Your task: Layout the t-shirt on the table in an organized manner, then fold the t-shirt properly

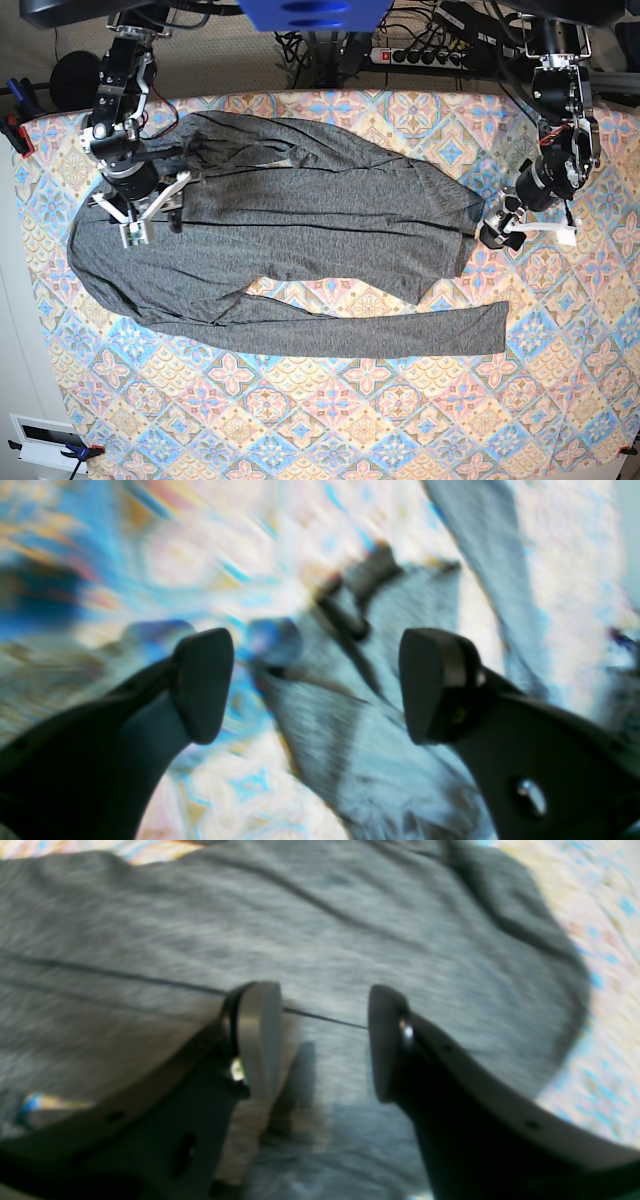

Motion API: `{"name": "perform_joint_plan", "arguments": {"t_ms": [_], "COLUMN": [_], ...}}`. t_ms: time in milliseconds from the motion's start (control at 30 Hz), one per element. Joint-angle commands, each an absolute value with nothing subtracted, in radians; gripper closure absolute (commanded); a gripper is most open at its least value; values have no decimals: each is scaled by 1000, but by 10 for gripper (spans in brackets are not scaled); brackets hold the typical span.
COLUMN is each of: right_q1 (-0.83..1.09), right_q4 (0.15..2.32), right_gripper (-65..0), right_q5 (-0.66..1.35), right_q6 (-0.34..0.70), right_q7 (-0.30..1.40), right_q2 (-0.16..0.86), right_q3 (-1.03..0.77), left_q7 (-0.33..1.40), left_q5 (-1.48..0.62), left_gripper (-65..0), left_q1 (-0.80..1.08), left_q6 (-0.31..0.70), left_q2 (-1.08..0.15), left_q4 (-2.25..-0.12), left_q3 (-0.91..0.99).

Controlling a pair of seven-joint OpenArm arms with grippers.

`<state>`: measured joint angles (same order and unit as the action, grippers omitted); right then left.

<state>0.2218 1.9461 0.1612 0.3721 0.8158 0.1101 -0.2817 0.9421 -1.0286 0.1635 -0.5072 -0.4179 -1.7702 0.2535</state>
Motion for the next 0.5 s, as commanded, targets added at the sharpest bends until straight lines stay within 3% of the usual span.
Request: {"name": "perform_joint_plan", "arguments": {"t_ms": [0,167,467], "right_q1": [226,246,246], "right_q4": [1966,1968,1968], "right_gripper": [-268,-268,-268], "right_q5": [170,170,170], "right_q6": [374,374,374], "right_q7": [792,792,792], "right_q2": [117,117,117], "right_q3": [-278,-271,-269], "left_q7": [960,1012,1020], "left_q5": [-1040,-1040,-1052], "left_gripper": [-459,-271,-48], "left_q1": [148,182,216], "left_q6": [-499,-499,-460], "left_q2": [-432,-426,-412], "left_q4": [-1791,-1799,-1814], "left_q3": [257,280,420]}}
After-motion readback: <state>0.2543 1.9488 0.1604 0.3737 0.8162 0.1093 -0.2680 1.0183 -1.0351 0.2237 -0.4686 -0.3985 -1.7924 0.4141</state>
